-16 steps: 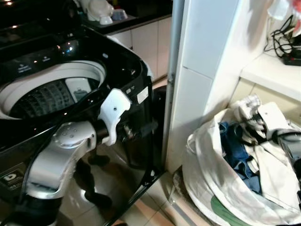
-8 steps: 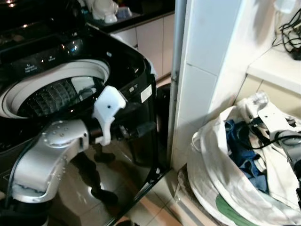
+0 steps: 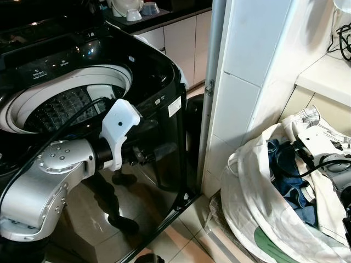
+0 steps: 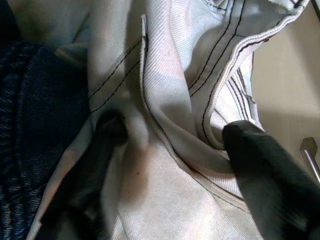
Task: Clothes washing
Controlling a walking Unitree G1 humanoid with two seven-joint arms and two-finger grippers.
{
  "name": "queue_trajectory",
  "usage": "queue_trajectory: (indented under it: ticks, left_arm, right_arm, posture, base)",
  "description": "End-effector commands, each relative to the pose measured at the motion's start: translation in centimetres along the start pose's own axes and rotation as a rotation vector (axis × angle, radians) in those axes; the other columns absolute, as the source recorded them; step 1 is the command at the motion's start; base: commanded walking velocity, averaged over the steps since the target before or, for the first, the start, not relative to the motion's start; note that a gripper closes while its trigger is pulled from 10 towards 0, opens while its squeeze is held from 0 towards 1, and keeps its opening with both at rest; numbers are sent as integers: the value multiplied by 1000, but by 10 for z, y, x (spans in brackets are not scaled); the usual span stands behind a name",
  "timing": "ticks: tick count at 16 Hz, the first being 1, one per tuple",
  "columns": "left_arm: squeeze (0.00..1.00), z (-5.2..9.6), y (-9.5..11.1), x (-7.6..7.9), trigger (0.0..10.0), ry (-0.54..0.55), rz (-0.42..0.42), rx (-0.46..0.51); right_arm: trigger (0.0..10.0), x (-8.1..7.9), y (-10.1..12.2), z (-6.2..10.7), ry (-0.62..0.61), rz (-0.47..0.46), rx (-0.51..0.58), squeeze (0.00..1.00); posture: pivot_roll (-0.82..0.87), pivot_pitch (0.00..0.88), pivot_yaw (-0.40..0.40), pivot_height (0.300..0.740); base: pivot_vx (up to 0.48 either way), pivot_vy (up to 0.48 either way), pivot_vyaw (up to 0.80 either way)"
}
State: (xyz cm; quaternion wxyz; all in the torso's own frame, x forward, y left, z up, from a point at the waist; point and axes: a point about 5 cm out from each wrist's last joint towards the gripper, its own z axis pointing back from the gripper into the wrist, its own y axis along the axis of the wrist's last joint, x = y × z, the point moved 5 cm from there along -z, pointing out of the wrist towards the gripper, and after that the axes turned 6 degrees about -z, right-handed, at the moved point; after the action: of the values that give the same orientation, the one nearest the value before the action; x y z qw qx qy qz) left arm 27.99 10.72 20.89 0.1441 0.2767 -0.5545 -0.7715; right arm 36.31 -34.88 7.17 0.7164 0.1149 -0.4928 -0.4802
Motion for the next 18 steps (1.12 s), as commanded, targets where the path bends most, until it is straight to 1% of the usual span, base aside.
queue_trajectory:
  ticks: [1, 2, 3, 6, 13, 18]
  left_arm:
    - [0, 2, 3, 5, 10000, -34, -5, 2]
    - [0, 2, 7, 16, 10000, -100, 2, 18]
    - [0, 2, 7, 19, 10000, -116, 1, 19]
    - [0, 2, 9, 22, 10000, -133, 6, 29]
    - [0, 0, 6, 23, 10000, -146, 9, 14]
    - [0, -6, 3, 24, 10000, -157, 11, 11]
  right_arm:
    - [0, -1, 5, -1, 5, -11, 8, 0]
    - [0, 0, 6, -1, 5, -13, 8, 0]
    - [0, 0, 6, -1, 5, -16, 8, 0]
    - [0, 1, 6, -1, 5, -32, 11, 0]
    - [0, 2, 8, -1, 13, -50, 16, 0]
    - [0, 6, 10, 0, 17, -51, 19, 0]
  posture:
    - [218, 57, 89, 740]
    - [214, 52, 90, 740]
    - [214, 52, 90, 740]
    - [213, 50, 90, 740]
    - [197, 38, 87, 740]
    - [166, 20, 81, 740]
  base:
    - [0, 0, 0]
    - [0, 0, 0]
    - [0, 0, 0]
    - [0, 0, 0]
    - [0, 0, 0]
    - [0, 0, 0]
